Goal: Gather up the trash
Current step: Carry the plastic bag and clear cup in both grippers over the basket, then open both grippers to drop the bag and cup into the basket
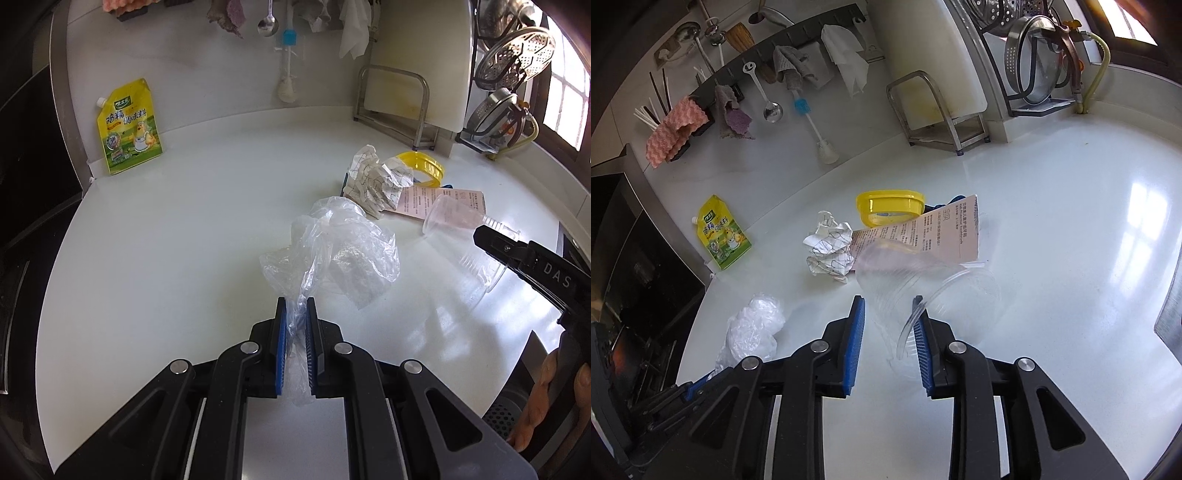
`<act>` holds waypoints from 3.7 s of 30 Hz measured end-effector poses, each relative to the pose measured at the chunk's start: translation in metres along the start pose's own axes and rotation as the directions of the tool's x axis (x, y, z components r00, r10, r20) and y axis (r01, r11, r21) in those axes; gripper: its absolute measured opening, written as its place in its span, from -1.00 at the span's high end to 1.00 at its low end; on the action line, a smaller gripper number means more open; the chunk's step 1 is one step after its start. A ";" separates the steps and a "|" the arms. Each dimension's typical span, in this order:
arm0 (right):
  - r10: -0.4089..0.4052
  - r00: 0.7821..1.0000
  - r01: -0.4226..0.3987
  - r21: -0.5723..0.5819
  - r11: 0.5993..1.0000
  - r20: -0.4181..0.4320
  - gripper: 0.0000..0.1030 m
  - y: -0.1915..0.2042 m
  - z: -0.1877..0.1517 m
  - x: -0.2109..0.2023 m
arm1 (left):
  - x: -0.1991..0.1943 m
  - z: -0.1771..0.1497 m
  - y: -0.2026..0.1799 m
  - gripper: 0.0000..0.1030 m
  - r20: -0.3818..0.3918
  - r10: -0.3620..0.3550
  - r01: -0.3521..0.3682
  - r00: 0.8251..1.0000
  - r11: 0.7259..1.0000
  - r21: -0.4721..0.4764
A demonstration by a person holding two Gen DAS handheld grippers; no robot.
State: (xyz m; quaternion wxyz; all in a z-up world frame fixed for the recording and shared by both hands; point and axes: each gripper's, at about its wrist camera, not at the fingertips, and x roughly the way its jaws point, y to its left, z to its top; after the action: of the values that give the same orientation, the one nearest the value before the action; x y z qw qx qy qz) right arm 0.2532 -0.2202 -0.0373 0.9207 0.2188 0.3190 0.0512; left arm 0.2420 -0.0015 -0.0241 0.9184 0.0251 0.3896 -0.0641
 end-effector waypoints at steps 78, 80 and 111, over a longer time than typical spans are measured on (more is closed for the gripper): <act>-0.248 0.968 0.232 -0.224 0.947 -0.046 0.93 -0.033 -0.199 -0.201 | -0.108 -0.175 -0.099 0.81 -0.070 -0.098 0.107 0.993 0.983 0.148; -0.248 0.967 0.231 -0.221 0.947 -0.054 0.93 -0.034 -0.199 -0.197 | -0.106 -0.177 -0.100 0.81 -0.078 -0.097 0.108 0.992 0.983 0.151; -0.263 0.961 0.247 -0.169 0.954 -0.085 0.07 -0.051 -0.206 -0.190 | -0.089 -0.188 -0.093 0.00 -0.130 -0.097 0.112 0.987 0.987 0.114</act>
State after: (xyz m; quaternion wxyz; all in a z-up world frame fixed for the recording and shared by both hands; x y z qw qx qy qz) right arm -0.0254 -0.2341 -0.0963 0.9156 0.0997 0.3881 -0.0317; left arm 0.0342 -0.0669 -0.0903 0.8845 0.0641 0.4423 -0.1340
